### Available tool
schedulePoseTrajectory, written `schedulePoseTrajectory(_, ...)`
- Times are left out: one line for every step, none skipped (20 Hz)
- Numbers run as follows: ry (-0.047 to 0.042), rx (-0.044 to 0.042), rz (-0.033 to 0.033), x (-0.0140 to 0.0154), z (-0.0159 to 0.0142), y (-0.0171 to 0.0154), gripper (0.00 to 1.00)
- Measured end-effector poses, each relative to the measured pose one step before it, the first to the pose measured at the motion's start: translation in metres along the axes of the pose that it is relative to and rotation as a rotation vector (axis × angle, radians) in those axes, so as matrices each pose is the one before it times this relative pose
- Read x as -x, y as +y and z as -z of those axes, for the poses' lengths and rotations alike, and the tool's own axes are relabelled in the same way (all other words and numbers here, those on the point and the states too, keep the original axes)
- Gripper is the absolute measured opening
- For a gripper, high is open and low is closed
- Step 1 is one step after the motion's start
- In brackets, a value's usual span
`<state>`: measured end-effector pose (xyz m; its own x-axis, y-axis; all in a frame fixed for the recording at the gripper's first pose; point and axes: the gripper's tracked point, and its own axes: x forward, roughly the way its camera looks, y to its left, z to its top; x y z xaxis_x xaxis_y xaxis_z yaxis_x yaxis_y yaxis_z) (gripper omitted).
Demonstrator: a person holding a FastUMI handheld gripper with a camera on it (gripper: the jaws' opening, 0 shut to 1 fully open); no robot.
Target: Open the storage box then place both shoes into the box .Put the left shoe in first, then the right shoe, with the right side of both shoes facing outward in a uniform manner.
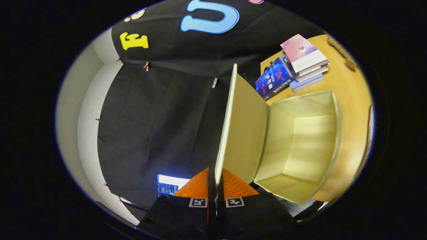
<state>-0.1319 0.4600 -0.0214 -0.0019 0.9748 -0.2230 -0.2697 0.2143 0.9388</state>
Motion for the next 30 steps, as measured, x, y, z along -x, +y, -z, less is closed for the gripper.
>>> schedulePoseTrajectory(0.00068, 0.00571, 0.00337, -0.01136, 0.0013, 0.00444, 0.05)
schedulePoseTrajectory(-0.00013, 0.00668, 0.00745, -0.01176, 0.00218, 0.00384, 0.05)
schedulePoseTrajectory(-0.00025, 0.00937, 0.00631, -0.01213, 0.00323, 0.00321, 0.05)
schedulePoseTrajectory(0.00223, 0.00901, 0.00488, -0.01188, 0.00487, 0.00465, 0.05)
schedulePoseTrajectory(-0.00387, 0.00081, 0.00608, -0.01297, 0.00338, 0.00317, 0.05)
schedulePoseTrajectory(-0.00719, -0.00412, 0.0025, -0.01378, 0.0031, 0.00372, 0.05)
schedulePoseTrajectory(-0.00558, -0.00778, 0.00462, -0.01408, 0.00247, 0.00304, 0.05)
schedulePoseTrajectory(-0.00012, -0.00141, 0.00052, -0.01387, 0.00375, 0.00317, 0.05)
schedulePoseTrajectory(0.00069, 0.00068, 0.00963, -0.01303, 0.00262, 0.00071, 0.06)
schedulePoseTrajectory(0.00182, 0.00438, 0.00694, -0.01388, 0.00328, -0.00006, 0.05)
schedulePoseTrajectory(0.00494, 0.00128, 0.01004, -0.01338, 0.00431, -0.00005, 0.05)
schedulePoseTrajectory(0.00807, 0.00109, 0.00935, -0.01301, 0.00322, -0.00189, 0.06)
schedulePoseTrajectory(0.01524, 0.00587, 0.02042, -0.01184, 0.00424, -0.00412, 0.06)
schedulePoseTrajectory(0.01797, 0.01007, 0.0173, -0.00798, 0.00513, -0.00277, 0.06)
schedulePoseTrajectory(0.00731, 0.01192, 0.00828, -0.00665, 0.00245, -0.0015, 0.06)
schedulePoseTrajectory(0.00329, 0.01096, 0.01206, -0.00467, 0.00366, -0.00147, 0.06)
schedulePoseTrajectory(0.0034, 0.01234, 0.00165, -0.00052, -0.00021, -0.00018, 0.07)
schedulePoseTrajectory(-0.00605, 0.01825, 0.00549, -0.00592, 0.00086, -0.00044, 0.08)
schedulePoseTrajectory(-0.00324, 0.02462, -0.00175, 0.00083, 0.00292, -0.0015, 0.16)
schedulePoseTrajectory(-0.00157, 0.02712, 0.00634, 0.00991, -0.00204, -0.00326, 0.42)
schedulePoseTrajectory(-0.00189, 0.03082, 0.00604, 0.00635, 0.00258, -0.0049, 0.56)
schedulePoseTrajectory(-0.00156, 0.03188, 0.01789, 0.00831, -0.0002, -0.00883, 0.7)
schedulePoseTrajectory(-0.01367, 0.03176, 0.01953, 0.01156, -0.00343, -0.00852, 0.84)
schedulePoseTrajectory(-0.02612, 0.03009, 0.02138, 0.01654, -0.00528, -0.00606, 0.98)
schedulePoseTrajectory(-0.03445, 0.03433, 0.02675, 0.01673, -0.00711, -0.01004, 0.98)
schedulePoseTrajectory(-0.03547, 0.0356, 0.03419, 0.01778, -0.00626, -0.01273, 0.98)
schedulePoseTrajectory(-0.03578, 0.03849, 0.03856, 0.01745, -0.00702, -0.01365, 0.98)
schedulePoseTrajectory(-0.0356, 0.03714, 0.04292, 0.01624, -0.00707, -0.01519, 0.98)
schedulePoseTrajectory(-0.03329, 0.03575, 0.05198, 0.01754, -0.00628, -0.01815, 0.98)
schedulePoseTrajectory(-0.02869, 0.03679, 0.05112, 0.01638, -0.00199, -0.01947, 0.98)
